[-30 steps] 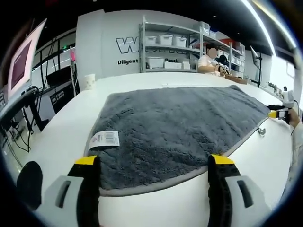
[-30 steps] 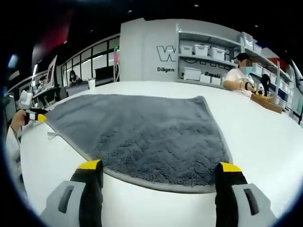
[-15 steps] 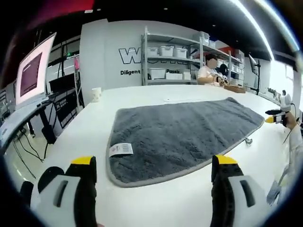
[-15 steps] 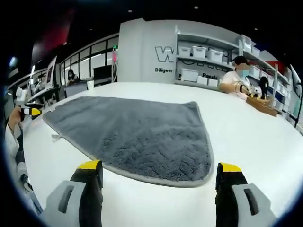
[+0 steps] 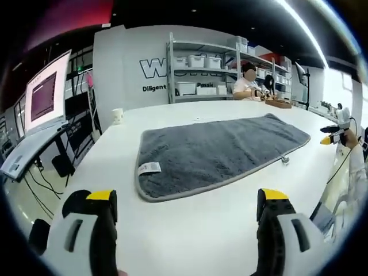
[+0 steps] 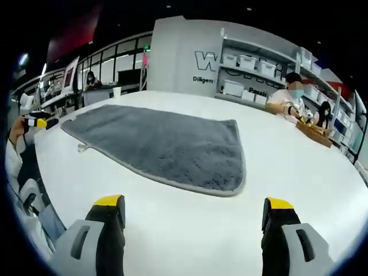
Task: Open the folded towel by lifting each exposed corner and separating the folded layers until the towel lies flat within the target outline without major curled edges
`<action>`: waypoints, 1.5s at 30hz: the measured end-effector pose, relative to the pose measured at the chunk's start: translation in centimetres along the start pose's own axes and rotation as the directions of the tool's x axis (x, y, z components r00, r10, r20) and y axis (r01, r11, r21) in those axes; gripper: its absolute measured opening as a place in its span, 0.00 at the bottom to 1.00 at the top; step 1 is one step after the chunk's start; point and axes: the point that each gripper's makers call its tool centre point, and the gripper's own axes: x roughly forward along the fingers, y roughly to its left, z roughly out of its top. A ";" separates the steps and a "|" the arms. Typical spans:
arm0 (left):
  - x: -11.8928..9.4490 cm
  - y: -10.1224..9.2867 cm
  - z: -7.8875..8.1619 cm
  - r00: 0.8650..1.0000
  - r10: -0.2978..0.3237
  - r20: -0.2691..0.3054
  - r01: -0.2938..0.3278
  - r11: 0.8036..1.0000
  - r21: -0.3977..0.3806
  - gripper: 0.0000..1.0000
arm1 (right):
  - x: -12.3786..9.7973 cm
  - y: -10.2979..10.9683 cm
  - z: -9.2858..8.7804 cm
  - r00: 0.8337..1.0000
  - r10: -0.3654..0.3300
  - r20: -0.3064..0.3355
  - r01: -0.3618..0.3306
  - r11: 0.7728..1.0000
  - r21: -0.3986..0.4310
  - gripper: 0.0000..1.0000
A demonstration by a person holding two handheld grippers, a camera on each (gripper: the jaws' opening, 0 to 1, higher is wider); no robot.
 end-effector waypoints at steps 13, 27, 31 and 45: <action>-1.7 -0.1 -1.2 1.000 -0.011 -0.013 0.011 1.000 -0.010 0.99 | -1.0 0.8 -0.8 1.000 0.009 -0.019 -0.010 1.000 -0.021 0.99; -1.6 -1.3 -0.2 0.998 -0.051 0.039 0.052 0.998 -0.028 0.99 | -1.2 0.1 -1.3 1.000 0.005 -0.010 -0.005 1.000 0.015 0.99; -1.5 -1.6 0.0 0.997 -0.062 0.053 0.064 0.998 -0.031 0.99 | -1.1 0.2 -1.3 1.000 0.009 -0.009 -0.009 1.000 0.017 0.99; -1.1 -2.7 0.3 0.993 -0.100 0.064 0.102 0.994 -0.028 0.99 | -1.2 0.2 -1.4 1.000 0.014 0.003 -0.015 0.999 0.035 0.99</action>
